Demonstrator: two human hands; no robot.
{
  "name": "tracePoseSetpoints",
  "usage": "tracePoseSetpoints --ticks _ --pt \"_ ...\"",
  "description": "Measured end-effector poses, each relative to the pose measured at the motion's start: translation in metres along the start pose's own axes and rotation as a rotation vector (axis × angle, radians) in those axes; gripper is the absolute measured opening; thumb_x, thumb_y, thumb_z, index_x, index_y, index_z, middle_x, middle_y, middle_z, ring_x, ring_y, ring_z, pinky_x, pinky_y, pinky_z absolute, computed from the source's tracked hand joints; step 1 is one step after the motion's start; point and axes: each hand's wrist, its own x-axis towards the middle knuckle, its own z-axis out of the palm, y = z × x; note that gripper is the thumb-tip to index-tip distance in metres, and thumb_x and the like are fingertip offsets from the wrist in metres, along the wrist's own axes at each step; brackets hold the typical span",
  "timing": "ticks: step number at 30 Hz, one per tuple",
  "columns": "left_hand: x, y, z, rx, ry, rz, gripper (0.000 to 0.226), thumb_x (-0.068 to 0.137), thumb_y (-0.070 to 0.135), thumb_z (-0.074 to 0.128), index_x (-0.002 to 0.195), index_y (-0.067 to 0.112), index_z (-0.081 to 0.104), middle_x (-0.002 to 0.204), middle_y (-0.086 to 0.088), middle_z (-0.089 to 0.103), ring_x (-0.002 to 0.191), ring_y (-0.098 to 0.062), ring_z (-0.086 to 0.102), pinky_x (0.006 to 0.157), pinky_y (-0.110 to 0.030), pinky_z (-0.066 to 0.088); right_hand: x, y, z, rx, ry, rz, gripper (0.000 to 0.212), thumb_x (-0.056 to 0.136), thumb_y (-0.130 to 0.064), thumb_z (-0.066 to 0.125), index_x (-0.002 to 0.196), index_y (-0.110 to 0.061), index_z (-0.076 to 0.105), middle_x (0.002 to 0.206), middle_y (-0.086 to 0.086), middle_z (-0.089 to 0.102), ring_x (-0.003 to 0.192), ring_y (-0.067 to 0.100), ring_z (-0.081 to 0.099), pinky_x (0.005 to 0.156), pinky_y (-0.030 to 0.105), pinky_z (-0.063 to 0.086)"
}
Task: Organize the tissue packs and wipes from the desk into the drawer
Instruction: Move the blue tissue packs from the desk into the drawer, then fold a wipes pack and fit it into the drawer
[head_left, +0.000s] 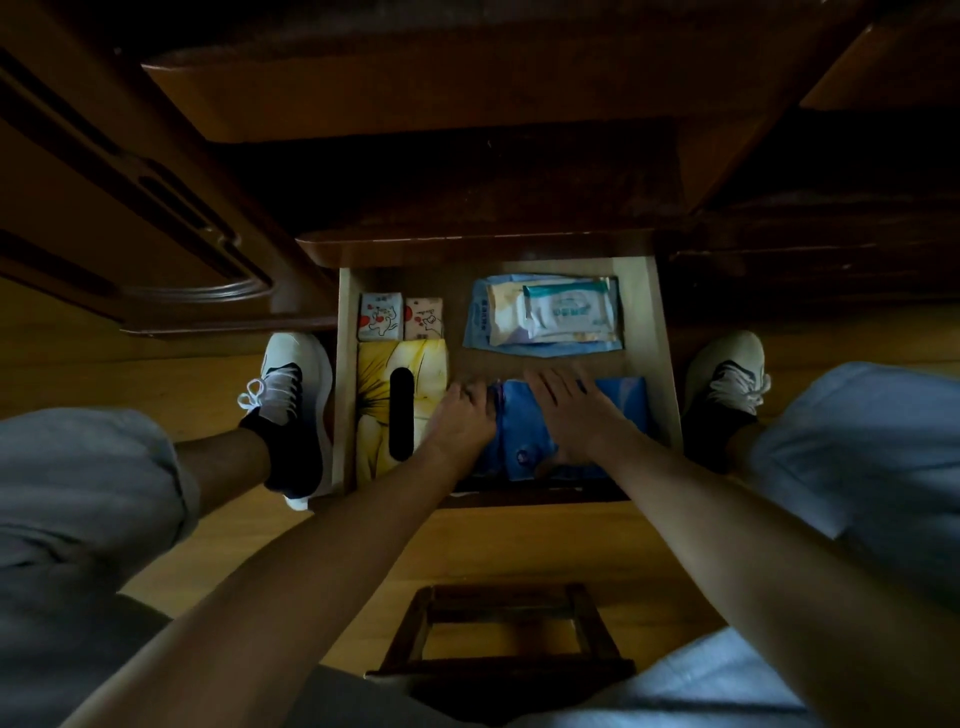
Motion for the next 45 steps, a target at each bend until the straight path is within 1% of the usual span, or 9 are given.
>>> tracePoseSetpoints --ticks 5,8,11,18,24,31,35,39,45 --pt "-0.013 -0.008 -0.008 -0.100 0.015 -0.014 0.077 0.094 0.040 0.059 0.153 0.001 0.028 0.155 -0.025 0.031 0.140 -0.036 0.033 0.114 -0.047 0.028 -0.023 0.009 -0.003 0.188 0.105 0.048 0.138 0.068 -0.095 0.052 0.164 -0.015 -0.008 0.172 0.006 -0.003 0.158 0.025 -0.002 0.126 0.049 -0.001" --pt "-0.028 -0.011 -0.006 -0.257 0.218 -0.037 0.087 0.082 0.044 0.069 0.153 0.011 0.032 0.154 -0.017 0.034 0.137 -0.033 0.036 0.115 -0.046 0.026 -0.038 0.028 -0.008 0.346 0.208 0.204 0.109 0.086 -0.069 0.059 0.164 -0.017 0.003 0.172 0.006 0.010 0.157 0.025 0.012 0.124 0.048 0.015" --pt "-0.030 -0.008 -0.010 -0.381 0.329 -0.016 0.078 0.089 0.045 0.063 0.155 0.017 0.031 0.159 -0.013 0.030 0.141 -0.031 0.032 0.116 -0.046 0.027 -0.057 0.044 -0.010 0.063 0.126 0.149 0.100 0.090 -0.061 0.059 0.163 -0.013 0.012 0.168 0.010 0.024 0.153 0.027 0.024 0.123 0.044 0.016" --pt "-0.005 0.025 -0.026 -0.237 0.211 0.087 0.088 0.093 0.047 0.064 0.161 0.022 0.014 0.164 -0.019 0.016 0.147 -0.037 0.023 0.118 -0.049 0.025 -0.063 0.041 -0.008 -0.334 0.063 0.094 0.119 0.085 -0.072 0.058 0.163 -0.004 -0.001 0.171 0.012 0.007 0.158 0.031 0.002 0.126 0.053 -0.001" --pt "0.002 0.034 -0.027 -0.257 0.191 0.029 0.073 0.097 0.026 0.060 0.159 0.022 0.021 0.164 -0.022 0.017 0.146 -0.039 0.026 0.115 -0.052 0.029 -0.056 0.041 0.001 -0.420 0.035 0.110 0.113 0.089 -0.055 0.066 0.161 -0.001 -0.002 0.170 0.018 0.010 0.157 0.034 0.008 0.124 0.054 -0.006" --pt "-0.001 0.027 -0.032 -0.320 0.166 0.063 0.075 0.096 0.028 0.061 0.159 0.025 0.021 0.165 -0.020 0.015 0.148 -0.037 0.022 0.115 -0.051 0.031 -0.056 0.033 -0.015 -0.362 -0.035 0.110 0.107 0.094 -0.056 0.061 0.162 -0.001 -0.002 0.171 0.017 0.007 0.158 0.032 0.007 0.127 0.052 0.000" --pt "-0.024 0.003 -0.046 -0.441 0.187 0.026 0.072 0.092 0.054 0.060 0.154 0.027 0.035 0.167 -0.011 0.013 0.142 -0.037 0.032 0.115 -0.048 0.029 -0.071 0.023 -0.038 -0.085 0.056 0.183 0.104 0.084 -0.061 0.068 0.160 -0.010 0.019 0.165 0.011 0.027 0.153 0.029 0.022 0.125 0.048 0.011" --pt "-0.067 -0.048 -0.070 -0.602 0.415 -0.164 0.050 0.095 0.047 0.055 0.143 0.034 0.049 0.151 0.003 0.043 0.121 -0.019 0.057 0.087 -0.037 0.052 -0.088 0.009 -0.087 0.158 0.241 0.207 0.082 0.093 -0.051 0.062 0.159 -0.023 0.024 0.165 0.004 0.030 0.150 0.026 0.032 0.121 0.044 0.026" --pt "-0.157 -0.145 -0.159 -0.455 0.914 -0.330 0.035 0.090 0.027 0.062 0.124 0.025 0.067 0.129 0.002 0.061 0.114 -0.021 0.061 0.084 -0.036 0.054 -0.140 -0.009 -0.220 0.170 0.809 0.083 0.052 0.094 -0.027 0.065 0.144 -0.032 0.050 0.142 -0.006 0.058 0.129 0.018 0.054 0.100 0.040 0.050"
